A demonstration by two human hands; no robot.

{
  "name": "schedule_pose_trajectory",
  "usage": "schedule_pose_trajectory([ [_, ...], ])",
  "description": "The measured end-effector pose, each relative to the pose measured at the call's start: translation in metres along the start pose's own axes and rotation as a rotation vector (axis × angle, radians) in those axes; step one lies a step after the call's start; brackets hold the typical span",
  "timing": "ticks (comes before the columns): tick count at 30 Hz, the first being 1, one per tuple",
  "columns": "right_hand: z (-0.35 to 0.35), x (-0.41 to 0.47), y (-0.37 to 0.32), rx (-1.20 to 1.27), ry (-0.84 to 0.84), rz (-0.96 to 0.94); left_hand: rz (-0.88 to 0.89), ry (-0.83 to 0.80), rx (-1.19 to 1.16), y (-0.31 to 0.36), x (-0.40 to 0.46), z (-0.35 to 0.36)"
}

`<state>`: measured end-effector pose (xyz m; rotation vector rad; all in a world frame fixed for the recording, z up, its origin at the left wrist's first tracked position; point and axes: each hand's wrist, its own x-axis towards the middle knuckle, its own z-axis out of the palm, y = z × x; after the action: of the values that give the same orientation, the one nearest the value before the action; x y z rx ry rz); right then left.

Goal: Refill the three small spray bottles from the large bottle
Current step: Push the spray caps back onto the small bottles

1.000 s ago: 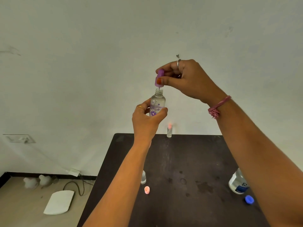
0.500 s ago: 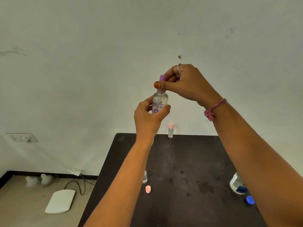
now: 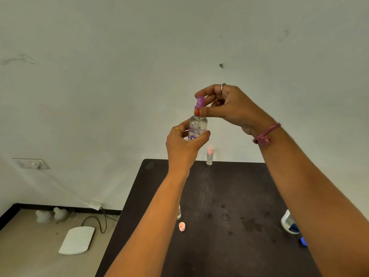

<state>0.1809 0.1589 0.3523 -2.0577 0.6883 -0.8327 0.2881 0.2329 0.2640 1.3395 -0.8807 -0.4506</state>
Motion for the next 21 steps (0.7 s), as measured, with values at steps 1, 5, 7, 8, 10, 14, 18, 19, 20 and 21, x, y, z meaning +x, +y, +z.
schedule_pose_trajectory([
  [1, 0.003, 0.001, 0.000, -0.030, 0.027, 0.021, -0.001, 0.000, 0.004, -0.001, 0.000, 0.000],
  [5, 0.001, 0.002, 0.000, 0.026, -0.095, 0.148, -0.006, -0.007, 0.012, -0.001, -0.002, 0.000],
  [7, -0.002, 0.001, 0.000, 0.106, -0.139, 0.126, -0.007, -0.010, 0.010, -0.001, -0.002, 0.000],
  [8, -0.001, 0.001, 0.001, 0.127, -0.118, 0.113, -0.009, -0.009, 0.008, -0.002, -0.002, 0.000],
  [10, 0.007, 0.001, 0.003, 0.141, -0.008, 0.103, -0.016, -0.006, 0.011, -0.003, -0.003, 0.001],
  [14, 0.017, 0.003, 0.003, 0.039, -0.021, 0.180, -0.045, -0.005, 0.003, -0.004, -0.004, 0.001],
  [18, 0.001, -0.001, 0.008, 0.172, -0.148, 0.171, -0.046, 0.001, 0.002, -0.004, -0.002, -0.003],
  [19, 0.000, -0.002, 0.009, 0.200, -0.131, 0.148, -0.044, 0.002, 0.004, -0.004, -0.002, -0.004],
  [20, 0.003, -0.001, 0.010, 0.203, -0.089, 0.130, -0.041, 0.001, 0.007, -0.003, -0.002, -0.004],
  [21, 0.008, 0.000, 0.011, 0.187, -0.033, 0.119, -0.038, 0.001, 0.014, -0.004, -0.001, -0.004],
])
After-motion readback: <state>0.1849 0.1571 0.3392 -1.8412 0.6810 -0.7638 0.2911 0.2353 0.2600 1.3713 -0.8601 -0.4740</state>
